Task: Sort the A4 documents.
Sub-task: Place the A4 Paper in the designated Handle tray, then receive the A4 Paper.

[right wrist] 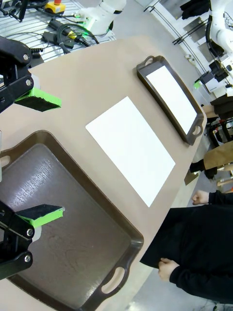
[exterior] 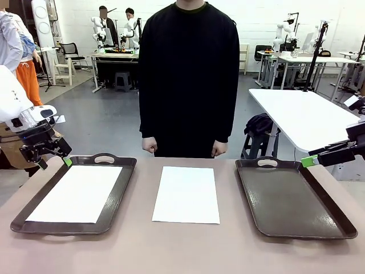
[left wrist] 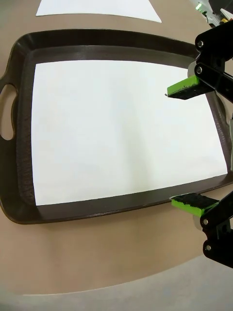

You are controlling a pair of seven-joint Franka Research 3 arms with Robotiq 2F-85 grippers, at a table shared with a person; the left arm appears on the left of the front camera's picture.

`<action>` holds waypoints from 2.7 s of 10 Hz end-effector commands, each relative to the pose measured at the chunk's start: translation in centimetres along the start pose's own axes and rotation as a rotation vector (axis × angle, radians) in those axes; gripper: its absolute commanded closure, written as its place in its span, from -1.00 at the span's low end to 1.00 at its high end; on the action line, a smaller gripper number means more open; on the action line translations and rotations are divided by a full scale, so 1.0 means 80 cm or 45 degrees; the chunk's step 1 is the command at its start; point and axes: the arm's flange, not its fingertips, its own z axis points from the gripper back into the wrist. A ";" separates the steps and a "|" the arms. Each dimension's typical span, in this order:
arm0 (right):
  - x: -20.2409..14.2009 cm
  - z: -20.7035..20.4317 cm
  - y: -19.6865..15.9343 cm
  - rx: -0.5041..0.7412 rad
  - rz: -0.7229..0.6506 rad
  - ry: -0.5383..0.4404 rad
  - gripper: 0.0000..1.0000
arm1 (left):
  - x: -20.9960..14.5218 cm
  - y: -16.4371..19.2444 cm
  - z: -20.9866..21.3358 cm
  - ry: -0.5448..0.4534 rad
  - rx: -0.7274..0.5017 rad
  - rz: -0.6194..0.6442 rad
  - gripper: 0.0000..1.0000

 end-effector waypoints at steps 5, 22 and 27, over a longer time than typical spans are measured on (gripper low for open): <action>-0.001 -0.004 -0.006 0.015 0.017 -0.040 -1.00 | 0.001 0.001 0.001 0.004 0.019 -0.014 -1.00; -0.001 -0.004 -0.006 0.015 0.017 -0.040 -1.00 | -0.132 -0.135 0.159 -0.540 -0.335 -0.988 -1.00; -0.001 -0.004 -0.006 0.015 0.017 -0.040 -1.00 | -0.131 -0.134 0.169 -0.573 -0.254 -0.992 -1.00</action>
